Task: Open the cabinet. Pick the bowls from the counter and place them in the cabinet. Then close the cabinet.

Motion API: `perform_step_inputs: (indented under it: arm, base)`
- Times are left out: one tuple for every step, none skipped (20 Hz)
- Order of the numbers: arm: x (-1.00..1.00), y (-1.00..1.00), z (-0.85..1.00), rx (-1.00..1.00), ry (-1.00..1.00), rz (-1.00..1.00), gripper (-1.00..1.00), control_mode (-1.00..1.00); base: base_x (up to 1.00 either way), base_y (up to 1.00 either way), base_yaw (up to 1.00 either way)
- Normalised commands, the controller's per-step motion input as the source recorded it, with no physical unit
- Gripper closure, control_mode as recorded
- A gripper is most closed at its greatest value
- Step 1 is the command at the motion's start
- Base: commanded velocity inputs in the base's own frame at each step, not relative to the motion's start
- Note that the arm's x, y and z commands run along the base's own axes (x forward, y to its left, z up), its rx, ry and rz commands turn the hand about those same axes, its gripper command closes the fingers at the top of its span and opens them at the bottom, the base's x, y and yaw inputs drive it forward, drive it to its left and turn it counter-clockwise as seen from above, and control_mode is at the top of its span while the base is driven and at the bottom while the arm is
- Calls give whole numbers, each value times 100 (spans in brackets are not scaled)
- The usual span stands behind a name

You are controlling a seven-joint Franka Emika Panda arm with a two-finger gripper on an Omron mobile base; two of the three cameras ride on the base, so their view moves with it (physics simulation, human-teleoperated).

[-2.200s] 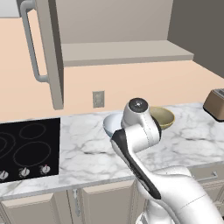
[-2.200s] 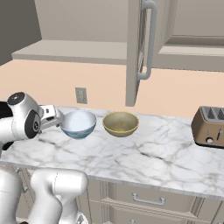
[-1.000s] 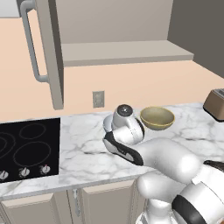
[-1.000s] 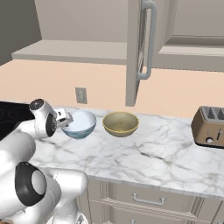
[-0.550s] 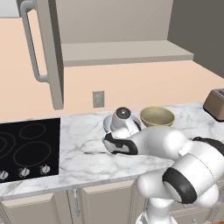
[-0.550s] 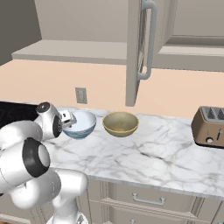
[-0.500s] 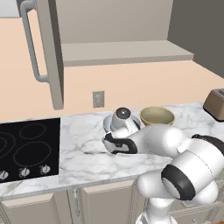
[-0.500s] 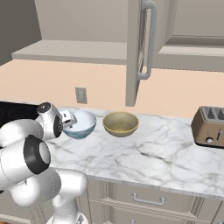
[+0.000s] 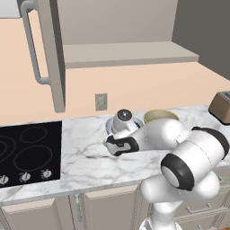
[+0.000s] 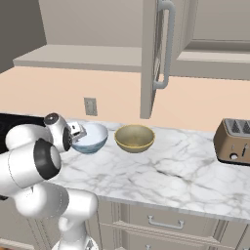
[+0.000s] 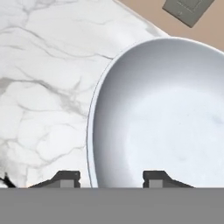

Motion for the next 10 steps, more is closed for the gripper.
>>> perform_step_inputs:
  arm:
    - [0,0,0,0,0,0,100,-100]
    - [-3,0,0,0,0,9,100,-100]
    - [-22,9,9,0,-3,26,100,-100]
    - [-44,8,36,-3,-7,32,100,-100]
    - [-43,0,65,-4,-12,30,100,-100]
    - [-39,0,69,-2,-15,31,100,-100]
    - [-25,0,78,0,-15,34,100,-100]
    - [-27,0,82,0,-16,36,100,-100]
    - [-36,0,84,0,-14,37,100,-100]
    - [-40,0,85,0,-12,37,100,-100]
  base:
    - [0,0,0]
    - [0,0,0]
    - [0,0,0]
    - [0,0,0]
    - [0,0,0]
    - [0,0,0]
    - [0,0,0]
    - [0,0,0]
    - [0,0,0]
    - [0,0,0]
